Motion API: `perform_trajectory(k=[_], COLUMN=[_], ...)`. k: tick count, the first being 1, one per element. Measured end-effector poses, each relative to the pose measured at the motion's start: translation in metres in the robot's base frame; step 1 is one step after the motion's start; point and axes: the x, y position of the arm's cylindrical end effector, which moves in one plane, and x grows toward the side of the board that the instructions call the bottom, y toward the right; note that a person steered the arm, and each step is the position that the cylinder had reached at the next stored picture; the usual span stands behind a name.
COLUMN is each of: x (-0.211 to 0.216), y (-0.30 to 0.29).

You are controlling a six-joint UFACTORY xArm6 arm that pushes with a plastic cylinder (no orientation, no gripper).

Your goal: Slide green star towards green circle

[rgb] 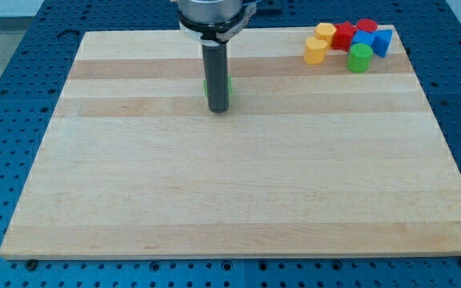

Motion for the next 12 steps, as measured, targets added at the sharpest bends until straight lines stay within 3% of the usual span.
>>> perform_trajectory(k=[1, 4, 5, 6, 7, 9, 10, 11, 12], x=[-0.01, -0.038, -0.009, 0.006, 0.007, 0.034, 0.008, -0.041, -0.055], y=[-0.01, 0.1, 0.066, -0.004, -0.061, -0.101, -0.158, -0.165, -0.124])
